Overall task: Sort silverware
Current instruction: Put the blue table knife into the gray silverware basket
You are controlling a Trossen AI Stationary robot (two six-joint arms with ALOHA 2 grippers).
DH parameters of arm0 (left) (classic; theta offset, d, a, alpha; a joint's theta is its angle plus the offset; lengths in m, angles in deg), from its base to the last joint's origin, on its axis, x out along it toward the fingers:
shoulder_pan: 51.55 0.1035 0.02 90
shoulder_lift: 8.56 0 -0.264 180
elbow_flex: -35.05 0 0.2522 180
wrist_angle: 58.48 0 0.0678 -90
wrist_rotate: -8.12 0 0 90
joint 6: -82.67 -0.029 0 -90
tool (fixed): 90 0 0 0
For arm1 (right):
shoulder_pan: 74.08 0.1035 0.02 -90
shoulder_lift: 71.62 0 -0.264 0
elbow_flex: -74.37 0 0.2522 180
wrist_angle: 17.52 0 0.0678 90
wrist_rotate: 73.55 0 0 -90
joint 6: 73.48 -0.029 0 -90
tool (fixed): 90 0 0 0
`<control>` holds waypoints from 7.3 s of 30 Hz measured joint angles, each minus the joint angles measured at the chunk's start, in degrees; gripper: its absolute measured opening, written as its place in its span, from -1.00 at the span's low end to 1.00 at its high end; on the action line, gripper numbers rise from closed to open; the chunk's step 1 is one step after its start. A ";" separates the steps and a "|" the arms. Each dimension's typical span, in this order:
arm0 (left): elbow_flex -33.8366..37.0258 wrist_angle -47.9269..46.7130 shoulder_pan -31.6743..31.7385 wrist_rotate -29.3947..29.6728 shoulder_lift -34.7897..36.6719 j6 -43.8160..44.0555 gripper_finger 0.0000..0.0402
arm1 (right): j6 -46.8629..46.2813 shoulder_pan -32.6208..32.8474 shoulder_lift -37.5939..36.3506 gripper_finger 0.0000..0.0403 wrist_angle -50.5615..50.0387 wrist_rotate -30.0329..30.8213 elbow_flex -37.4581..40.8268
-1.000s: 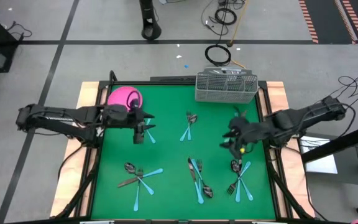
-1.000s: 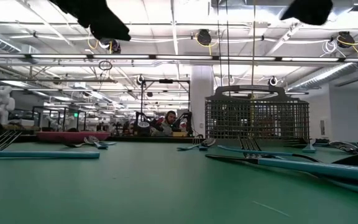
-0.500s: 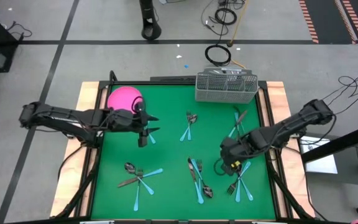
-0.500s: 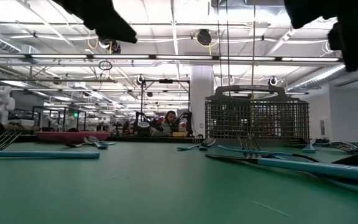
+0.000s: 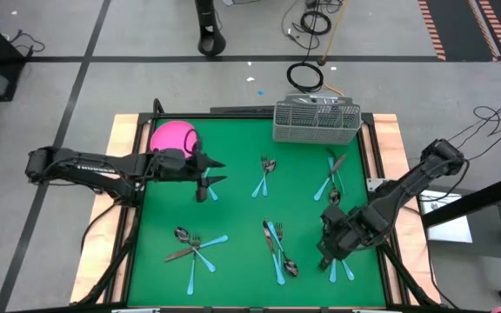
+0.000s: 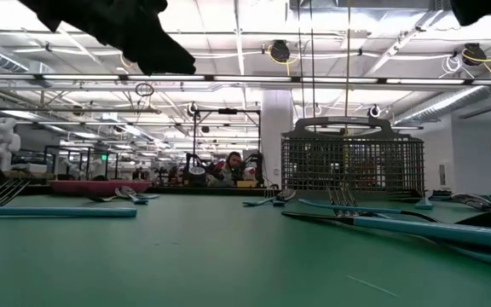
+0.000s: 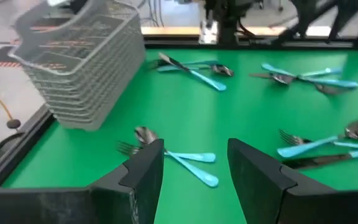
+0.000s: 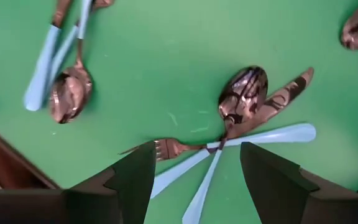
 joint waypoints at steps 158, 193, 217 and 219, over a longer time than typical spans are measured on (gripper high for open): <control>-0.04 -5.29 4.51 -4.97 2.33 -5.92 -0.10 | 67.08 -68.69 -16.80 -0.96 56.12 64.63 26.05; 12.03 -3.49 5.63 1.61 27.31 4.59 -0.10 | 53.31 -68.60 -12.66 -0.27 43.82 63.12 25.05; 12.07 -0.62 3.01 -0.82 15.49 3.51 -0.10 | 57.20 -38.89 -19.07 -0.29 42.97 -3.29 16.68; 12.07 1.06 3.01 -3.85 14.10 2.65 -0.10 | 56.46 -35.23 -16.74 -0.29 43.03 -3.37 16.68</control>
